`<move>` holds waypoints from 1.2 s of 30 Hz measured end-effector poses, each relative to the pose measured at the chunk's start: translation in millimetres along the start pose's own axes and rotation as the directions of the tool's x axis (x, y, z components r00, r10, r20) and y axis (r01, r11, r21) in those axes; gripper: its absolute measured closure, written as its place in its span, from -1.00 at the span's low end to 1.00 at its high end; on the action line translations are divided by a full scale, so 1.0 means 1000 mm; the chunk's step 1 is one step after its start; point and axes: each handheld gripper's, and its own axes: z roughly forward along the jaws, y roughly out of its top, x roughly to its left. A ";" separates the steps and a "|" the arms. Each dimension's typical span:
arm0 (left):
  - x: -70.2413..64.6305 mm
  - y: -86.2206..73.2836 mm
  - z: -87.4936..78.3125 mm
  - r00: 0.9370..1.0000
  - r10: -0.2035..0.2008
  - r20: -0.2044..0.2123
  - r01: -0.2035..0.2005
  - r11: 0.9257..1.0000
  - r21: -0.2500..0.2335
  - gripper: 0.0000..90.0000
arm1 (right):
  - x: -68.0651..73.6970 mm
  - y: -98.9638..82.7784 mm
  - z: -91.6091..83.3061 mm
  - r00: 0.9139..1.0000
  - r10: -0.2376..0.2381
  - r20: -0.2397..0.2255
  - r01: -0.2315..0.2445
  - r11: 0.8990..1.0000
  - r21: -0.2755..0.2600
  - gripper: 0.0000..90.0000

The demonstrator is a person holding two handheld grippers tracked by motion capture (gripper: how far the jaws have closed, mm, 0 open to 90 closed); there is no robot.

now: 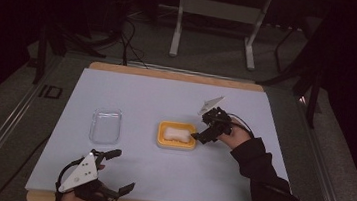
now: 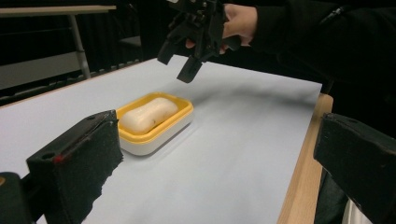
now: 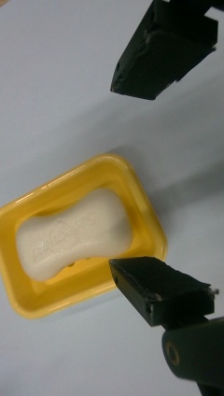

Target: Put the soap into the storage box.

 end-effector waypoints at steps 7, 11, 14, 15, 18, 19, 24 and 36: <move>0.000 0.000 0.000 1.000 0.000 -0.001 0.000 1.000 0.001 -0.97 | 0.007 -0.012 -0.012 0.995 0.074 0.065 -0.071 0.996 -0.051 -0.70; 0.000 0.000 0.000 1.000 0.002 -0.006 -0.002 1.000 0.003 -0.97 | 0.011 -0.018 -0.020 0.988 0.111 0.106 -0.104 0.992 -0.069 -0.70; 0.000 0.000 0.000 1.000 0.001 -0.009 -0.001 1.000 0.005 -0.97 | 0.013 -0.022 -0.024 0.982 0.143 0.123 -0.134 0.988 -0.079 -0.70; 0.000 0.000 -0.001 1.000 -0.001 -0.010 0.001 1.000 0.001 -0.97 | 0.014 -0.023 -0.026 0.980 0.154 0.126 -0.144 0.986 -0.085 -0.70; 0.000 0.000 0.000 1.000 0.001 -0.010 -0.001 1.000 0.005 -0.97 | 0.016 -0.033 -0.036 0.968 0.201 0.153 -0.183 0.975 -0.122 -0.70; 0.000 0.000 0.000 1.000 0.001 -0.008 0.000 1.000 0.005 -0.97 | 0.017 -0.036 -0.038 0.965 0.210 0.160 -0.189 0.973 -0.134 -0.70; 0.000 0.000 0.000 1.000 0.001 -0.009 -0.001 1.000 0.007 -0.97 | 0.023 -0.051 -0.043 0.951 0.248 0.183 -0.223 0.964 -0.145 -0.69; -0.001 0.000 -0.001 1.000 0.001 -0.010 -0.001 1.000 0.006 -0.97 | 0.037 -0.089 -0.056 0.906 0.367 0.211 -0.323 0.921 -0.218 -0.69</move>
